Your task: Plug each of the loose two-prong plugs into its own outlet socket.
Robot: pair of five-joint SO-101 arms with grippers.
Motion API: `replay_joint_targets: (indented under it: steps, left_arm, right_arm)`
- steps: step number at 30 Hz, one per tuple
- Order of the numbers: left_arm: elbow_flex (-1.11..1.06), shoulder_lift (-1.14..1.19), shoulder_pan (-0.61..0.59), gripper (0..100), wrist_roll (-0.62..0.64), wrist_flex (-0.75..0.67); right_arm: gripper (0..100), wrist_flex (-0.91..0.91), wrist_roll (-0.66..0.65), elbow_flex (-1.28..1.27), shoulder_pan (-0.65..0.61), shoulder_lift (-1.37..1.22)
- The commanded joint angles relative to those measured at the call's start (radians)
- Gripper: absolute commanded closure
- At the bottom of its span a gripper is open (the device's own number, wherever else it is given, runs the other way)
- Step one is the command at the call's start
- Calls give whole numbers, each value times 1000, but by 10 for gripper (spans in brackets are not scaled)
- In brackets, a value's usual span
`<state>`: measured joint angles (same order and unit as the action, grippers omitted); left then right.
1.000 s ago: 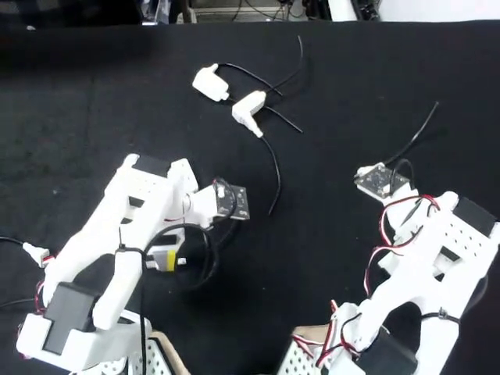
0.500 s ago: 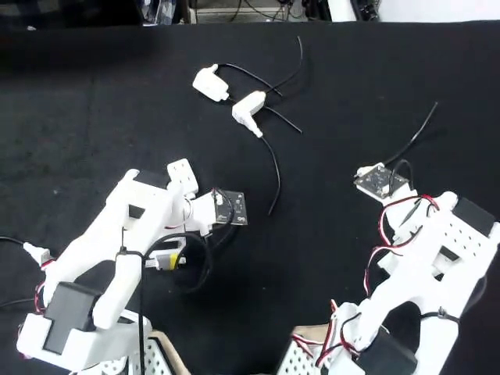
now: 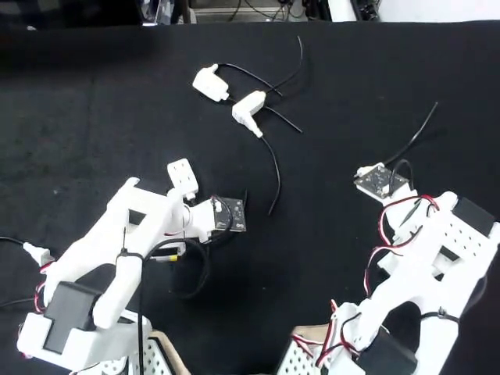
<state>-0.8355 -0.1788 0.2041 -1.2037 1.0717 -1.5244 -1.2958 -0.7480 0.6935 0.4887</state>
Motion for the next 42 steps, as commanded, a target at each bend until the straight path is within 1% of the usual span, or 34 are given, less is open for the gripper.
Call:
replay_joint_targets:
  steps: [1, 5, 9, 16, 21, 25, 27, 29, 36, 40, 42]
  left_arm:
    - [24, -14, -8, 968, 54, -15]
    - [93, -14, -13, 969, 187, -9]
    - [191, -15, -54, 970, 344, -12]
    - [346, -15, -128, 970, 752, -17]
    - [438, -17, -150, 970, 971, -18]
    - [473, -89, -148, 970, 1134, -18]
    - [469, -157, -139, 970, 1177, -37]
    - [437, -238, -127, 970, 1198, -92]
    - [147, -526, -76, 971, 1195, -437]
    - [-10, -678, -42, 971, 1198, -557]
    - [-71, -758, -42, 971, 1204, -608]
  right_arm:
    - [567, -2, -5, -15, 15, 27]
    - [567, 6, -5, -45, 15, 27]
    - [567, 6, -5, -61, 15, 27]
    - [567, 6, -5, -99, 15, 27]
    - [567, 8, -5, -125, 15, 27]
    - [567, 75, -5, -176, 15, 27]
    - [567, 120, -5, -213, 15, 27]
    - [567, 158, -5, -251, 11, 27]
    - [567, 282, -5, -331, 5, 27]
    - [567, 358, 0, -354, 5, 27]
    - [567, 400, 52, -357, -3, 21]
